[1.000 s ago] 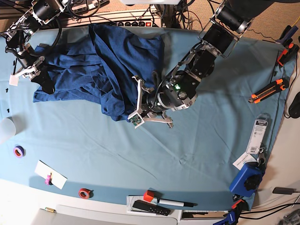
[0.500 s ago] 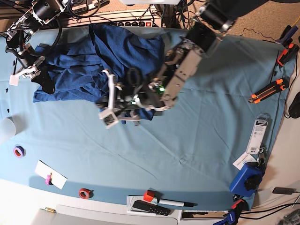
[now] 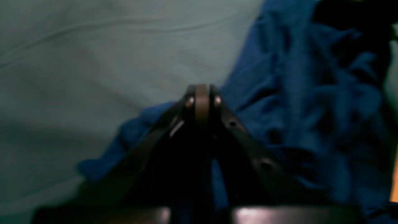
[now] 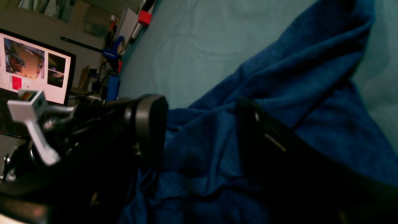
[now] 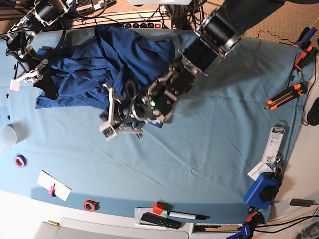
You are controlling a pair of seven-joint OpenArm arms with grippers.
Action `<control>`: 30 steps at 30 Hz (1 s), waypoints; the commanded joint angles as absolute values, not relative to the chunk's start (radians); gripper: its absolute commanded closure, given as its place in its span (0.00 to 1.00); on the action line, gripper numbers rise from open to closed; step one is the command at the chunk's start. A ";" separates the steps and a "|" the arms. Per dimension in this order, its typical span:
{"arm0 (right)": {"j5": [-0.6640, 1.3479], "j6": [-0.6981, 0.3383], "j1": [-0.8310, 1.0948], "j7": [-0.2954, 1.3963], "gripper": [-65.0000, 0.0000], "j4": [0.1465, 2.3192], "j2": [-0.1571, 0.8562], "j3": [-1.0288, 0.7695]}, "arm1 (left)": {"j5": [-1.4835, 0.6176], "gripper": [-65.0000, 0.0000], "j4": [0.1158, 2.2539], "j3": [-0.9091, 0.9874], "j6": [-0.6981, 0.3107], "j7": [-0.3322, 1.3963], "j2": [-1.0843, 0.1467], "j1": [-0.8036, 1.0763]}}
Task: Layout the t-shirt on the table in an organized manner, then fold the t-shirt properly
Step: 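Grasp the shirt's loose edge with the left gripper and pull it over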
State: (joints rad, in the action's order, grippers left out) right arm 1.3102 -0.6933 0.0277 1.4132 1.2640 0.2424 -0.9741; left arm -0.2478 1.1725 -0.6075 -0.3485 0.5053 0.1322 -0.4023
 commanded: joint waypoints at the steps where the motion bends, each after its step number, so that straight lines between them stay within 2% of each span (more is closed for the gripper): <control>1: 1.339 -0.698 0.019 1.396 0.46 1.282 0.260 -0.976 | -0.265 1.00 1.191 -0.606 -0.355 0.451 0.157 -0.445; 12: 1.339 -0.698 0.019 1.396 0.46 1.282 0.260 -0.976 | -0.326 1.00 1.191 -0.606 -0.341 0.430 0.157 -0.472; 13: 1.339 -0.698 0.019 1.396 0.46 1.282 0.260 -0.976 | -0.337 0.95 1.191 -0.606 -0.341 0.438 0.157 -0.469; 15: 1.339 -0.698 0.019 1.396 0.46 1.282 0.260 -0.976 | -0.364 0.75 1.191 -0.606 -0.341 0.458 0.157 -0.461; 17: 1.338 -0.698 0.019 1.396 0.46 1.282 0.260 -0.976 | -0.406 0.59 1.191 -0.606 -0.357 0.508 0.157 -0.452; 19: 1.338 -0.698 0.019 1.396 0.46 1.282 0.260 -0.976 | -0.448 0.51 1.191 -0.606 -0.427 0.561 0.157 -0.446; 24: 1.338 -0.698 0.019 1.396 0.46 1.282 0.274 -0.976 | -0.554 0.50 1.208 -0.603 -0.521 0.663 0.157 -0.447; 28: 1.338 -0.698 0.019 1.396 0.46 1.282 0.345 -0.977 | -0.605 0.50 1.261 -0.577 -0.525 0.768 0.157 -0.447; 30: 1.338 -0.698 0.019 1.396 0.42 1.282 0.387 -0.977 | -0.606 0.50 1.289 -0.558 -0.525 0.806 0.157 -0.447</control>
State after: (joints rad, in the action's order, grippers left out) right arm 1.3094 -0.6933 0.0277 1.4128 1.2640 0.3676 -0.9733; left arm -0.5873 1.2675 -0.5606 -0.5209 0.8276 0.1322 -0.4191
